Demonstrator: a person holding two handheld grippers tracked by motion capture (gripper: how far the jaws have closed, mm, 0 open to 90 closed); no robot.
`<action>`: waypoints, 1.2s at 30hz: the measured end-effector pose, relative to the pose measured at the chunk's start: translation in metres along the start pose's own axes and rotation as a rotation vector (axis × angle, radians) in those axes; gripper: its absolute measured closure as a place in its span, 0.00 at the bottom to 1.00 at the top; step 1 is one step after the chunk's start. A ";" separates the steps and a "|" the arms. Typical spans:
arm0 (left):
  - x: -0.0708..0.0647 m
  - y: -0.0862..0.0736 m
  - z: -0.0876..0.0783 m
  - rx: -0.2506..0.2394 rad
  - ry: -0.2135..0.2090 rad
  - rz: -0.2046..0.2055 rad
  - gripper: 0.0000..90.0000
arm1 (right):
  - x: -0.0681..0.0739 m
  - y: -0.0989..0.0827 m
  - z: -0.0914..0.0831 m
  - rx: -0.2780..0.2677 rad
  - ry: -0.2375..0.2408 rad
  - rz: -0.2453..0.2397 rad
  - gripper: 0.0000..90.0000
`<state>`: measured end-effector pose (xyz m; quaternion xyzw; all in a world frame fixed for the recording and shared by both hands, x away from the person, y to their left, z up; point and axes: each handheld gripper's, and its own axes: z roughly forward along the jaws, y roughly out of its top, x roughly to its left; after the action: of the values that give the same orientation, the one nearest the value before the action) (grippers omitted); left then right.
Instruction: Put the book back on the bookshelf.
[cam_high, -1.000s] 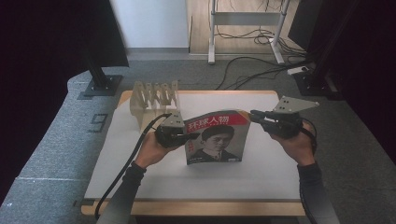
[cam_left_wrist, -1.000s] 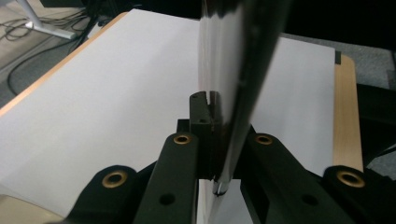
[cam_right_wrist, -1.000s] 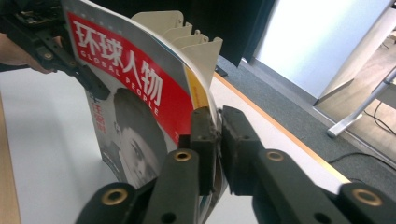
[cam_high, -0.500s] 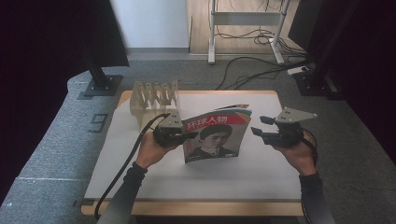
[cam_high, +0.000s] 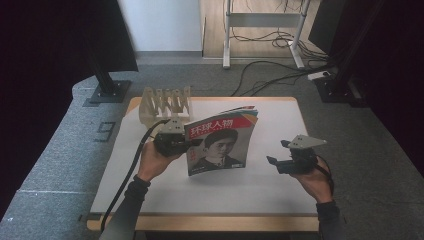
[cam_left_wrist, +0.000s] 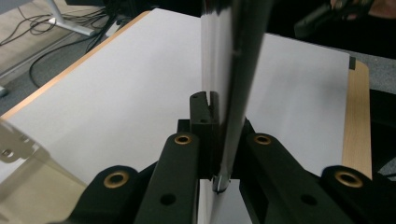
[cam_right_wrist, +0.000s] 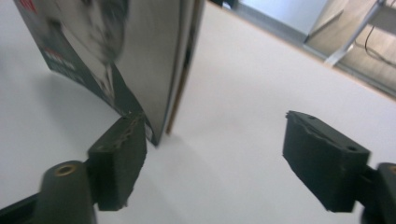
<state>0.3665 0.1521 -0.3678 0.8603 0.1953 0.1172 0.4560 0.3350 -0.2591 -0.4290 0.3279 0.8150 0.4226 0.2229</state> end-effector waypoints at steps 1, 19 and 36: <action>0.001 -0.001 -0.002 -0.002 0.003 -0.004 0.97 | 0.000 -0.004 0.002 0.006 0.000 0.007 0.18; 0.013 -0.013 -0.043 -0.019 0.101 -0.084 0.97 | 0.010 -0.079 0.035 0.101 -0.041 0.129 0.02; 0.029 -0.032 -0.092 -0.043 0.213 -0.164 0.97 | 0.015 -0.096 0.046 0.172 -0.064 0.131 0.05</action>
<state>0.3501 0.2484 -0.3424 0.8141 0.3098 0.1746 0.4591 0.3208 -0.2643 -0.5350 0.4118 0.8174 0.3541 0.1919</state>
